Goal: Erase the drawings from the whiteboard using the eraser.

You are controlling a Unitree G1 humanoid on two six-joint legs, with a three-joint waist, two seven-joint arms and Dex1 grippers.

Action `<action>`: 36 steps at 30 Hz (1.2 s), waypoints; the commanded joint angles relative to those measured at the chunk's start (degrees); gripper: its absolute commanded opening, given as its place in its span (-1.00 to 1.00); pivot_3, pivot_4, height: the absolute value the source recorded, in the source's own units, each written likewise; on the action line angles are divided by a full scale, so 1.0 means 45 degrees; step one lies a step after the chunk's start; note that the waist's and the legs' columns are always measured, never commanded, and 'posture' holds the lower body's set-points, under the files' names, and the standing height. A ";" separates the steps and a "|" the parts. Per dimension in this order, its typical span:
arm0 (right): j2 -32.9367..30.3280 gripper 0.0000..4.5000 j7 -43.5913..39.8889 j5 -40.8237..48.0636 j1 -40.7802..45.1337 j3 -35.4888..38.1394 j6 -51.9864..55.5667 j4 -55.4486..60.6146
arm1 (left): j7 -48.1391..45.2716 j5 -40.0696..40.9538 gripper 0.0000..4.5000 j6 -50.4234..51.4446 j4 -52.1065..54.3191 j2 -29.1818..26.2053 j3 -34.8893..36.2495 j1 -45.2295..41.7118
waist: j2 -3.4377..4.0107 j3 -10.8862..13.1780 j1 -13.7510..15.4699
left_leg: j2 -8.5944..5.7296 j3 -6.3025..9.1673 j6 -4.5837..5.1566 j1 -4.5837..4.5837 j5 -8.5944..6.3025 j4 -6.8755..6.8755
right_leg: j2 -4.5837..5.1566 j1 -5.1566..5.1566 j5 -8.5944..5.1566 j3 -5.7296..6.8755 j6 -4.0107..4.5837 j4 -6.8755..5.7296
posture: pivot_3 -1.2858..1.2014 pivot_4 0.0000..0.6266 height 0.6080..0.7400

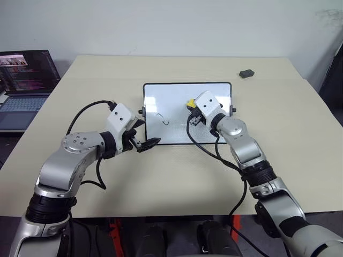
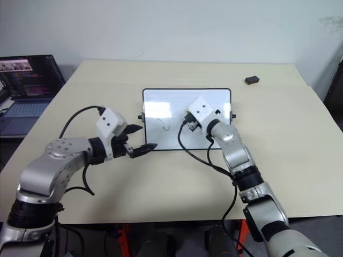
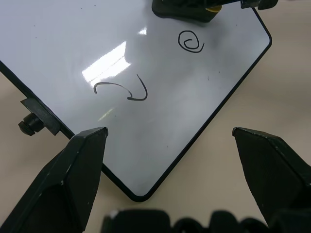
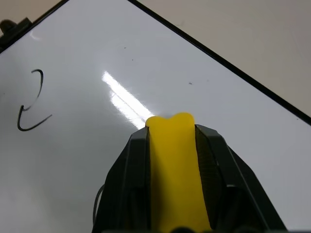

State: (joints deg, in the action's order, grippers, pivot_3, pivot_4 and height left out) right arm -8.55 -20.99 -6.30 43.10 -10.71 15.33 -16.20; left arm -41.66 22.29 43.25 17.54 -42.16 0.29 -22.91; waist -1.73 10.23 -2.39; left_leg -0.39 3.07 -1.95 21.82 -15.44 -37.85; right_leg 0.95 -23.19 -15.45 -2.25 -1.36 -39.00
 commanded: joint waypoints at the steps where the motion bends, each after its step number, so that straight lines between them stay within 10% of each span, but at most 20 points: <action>1: 0.0300 -0.57 0.0215 0.1461 -0.0241 0.1485 -0.0598 0.1177 | 0.0322 0.0171 1.00 -0.0027 0.0427 0.0204 0.0534 0.0015 | 0.0005 0.0003 0.0013 | 0.0000 0.0001 0.0000 0.0006 0.0000 0.0002 | 0.0000 -0.0004 0.0000 0.0001 0.0000 0.0001 | 0.03 -0.52 1.00; 23: -0.2502 -0.57 -0.1961 0.3043 -0.8308 0.1719 -0.1391 0.7578 | 0.2302 0.0556 1.00 0.0536 0.2040 0.1003 0.1875 0.3269 | 0.0011 0.0009 0.0124 | 0.0003 -0.0009 -0.0006 0.0012 -0.0016 0.0000 | 0.0003 0.0000 -0.0020 -0.0009 -0.0020 0.0022 | 0.03 -0.52 1.00; 36: -0.2109 -0.57 -0.0993 0.1297 -0.3954 0.1142 -0.4210 0.4040 | 0.2127 0.0571 1.00 0.0800 0.1805 0.0831 0.1110 0.2058 | 0.0009 0.0012 0.0125 | -0.0003 -0.0008 -0.0009 0.0013 -0.0015 0.0002 | 0.0001 -0.0001 -0.0017 -0.0002 -0.0017 0.0024 | 0.03 -0.52 1.00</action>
State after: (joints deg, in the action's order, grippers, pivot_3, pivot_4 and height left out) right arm -18.37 -26.03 0.18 22.97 -5.85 -0.77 3.99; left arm -31.76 24.77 46.99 24.62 -37.80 5.33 -12.28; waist -1.69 10.28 -1.83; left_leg -0.41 3.04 -1.99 21.88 -15.50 -37.83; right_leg 0.95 -23.20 -15.52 -2.26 -1.43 -38.89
